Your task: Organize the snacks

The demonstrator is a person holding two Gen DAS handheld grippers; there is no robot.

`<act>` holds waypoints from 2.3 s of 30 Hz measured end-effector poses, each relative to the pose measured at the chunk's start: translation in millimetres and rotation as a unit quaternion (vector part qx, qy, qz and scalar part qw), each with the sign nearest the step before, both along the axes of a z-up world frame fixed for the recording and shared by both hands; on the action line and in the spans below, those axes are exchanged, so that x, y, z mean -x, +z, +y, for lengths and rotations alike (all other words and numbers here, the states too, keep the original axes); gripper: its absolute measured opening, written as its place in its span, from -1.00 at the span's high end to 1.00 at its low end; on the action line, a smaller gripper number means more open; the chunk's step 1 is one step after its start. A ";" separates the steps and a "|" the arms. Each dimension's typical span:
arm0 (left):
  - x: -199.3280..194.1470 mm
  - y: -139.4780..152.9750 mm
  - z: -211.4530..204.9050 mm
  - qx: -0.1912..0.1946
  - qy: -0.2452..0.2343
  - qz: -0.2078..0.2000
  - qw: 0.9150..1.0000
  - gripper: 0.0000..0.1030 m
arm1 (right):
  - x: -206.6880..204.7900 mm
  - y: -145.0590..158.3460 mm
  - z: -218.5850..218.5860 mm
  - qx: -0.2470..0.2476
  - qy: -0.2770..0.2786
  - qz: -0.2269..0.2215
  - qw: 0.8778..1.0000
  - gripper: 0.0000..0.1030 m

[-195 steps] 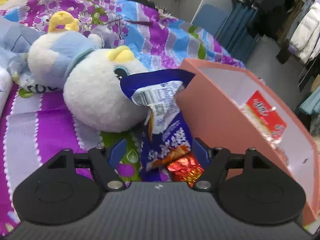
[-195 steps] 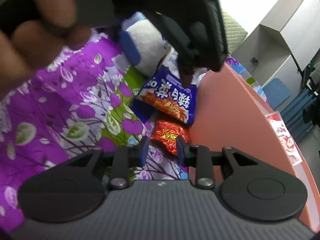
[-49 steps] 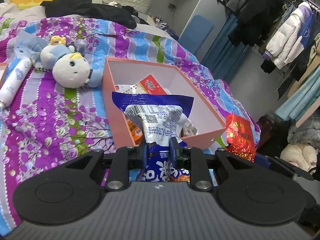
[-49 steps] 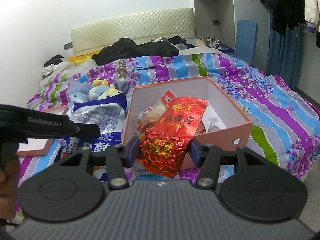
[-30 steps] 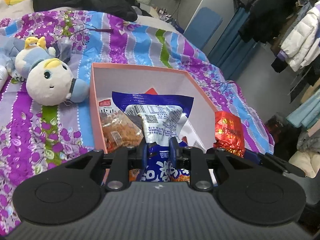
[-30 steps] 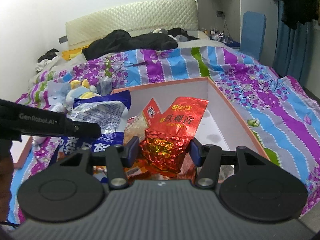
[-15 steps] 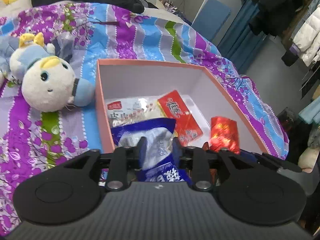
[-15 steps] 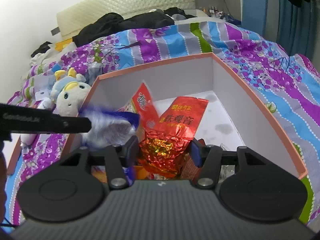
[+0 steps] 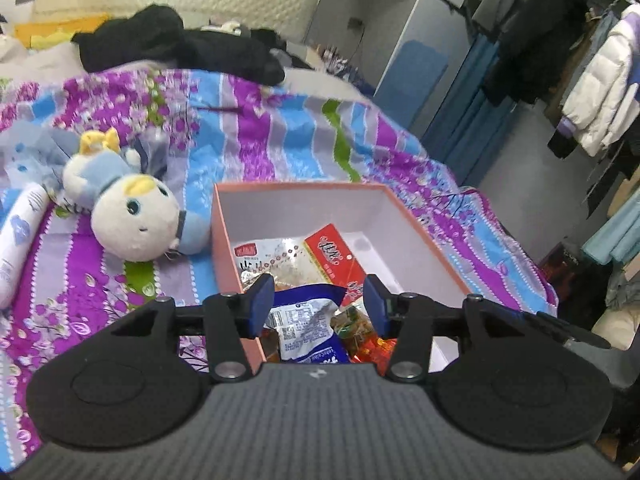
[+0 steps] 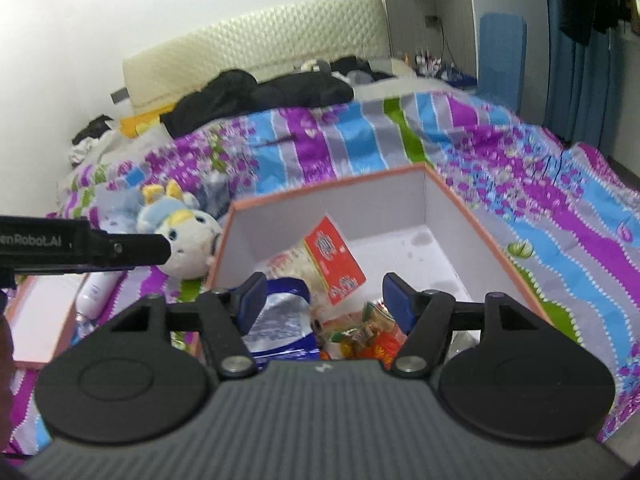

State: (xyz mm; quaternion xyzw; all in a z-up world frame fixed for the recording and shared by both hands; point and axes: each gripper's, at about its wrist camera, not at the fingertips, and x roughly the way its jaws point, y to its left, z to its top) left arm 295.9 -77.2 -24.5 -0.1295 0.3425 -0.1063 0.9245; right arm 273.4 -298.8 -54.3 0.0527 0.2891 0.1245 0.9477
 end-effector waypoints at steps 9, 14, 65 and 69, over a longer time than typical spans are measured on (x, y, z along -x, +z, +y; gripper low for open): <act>70.3 33.3 14.5 -0.003 0.006 -0.031 1.000 -0.07 | 62.8 32.3 3.6 -0.003 -0.004 -0.028 1.000 -0.29; 105.3 41.8 21.8 -0.001 0.002 -0.042 0.999 -0.07 | 94.5 43.2 1.8 -0.005 -0.015 -0.048 0.999 -0.28; 189.0 23.6 25.2 -0.013 0.013 -0.047 0.999 -0.07 | 175.7 25.2 6.7 -0.003 -0.036 -0.050 0.998 -0.29; 186.4 23.3 24.2 -0.016 0.012 -0.049 0.999 -0.07 | 173.0 22.5 5.6 -0.010 -0.038 -0.043 0.998 -0.29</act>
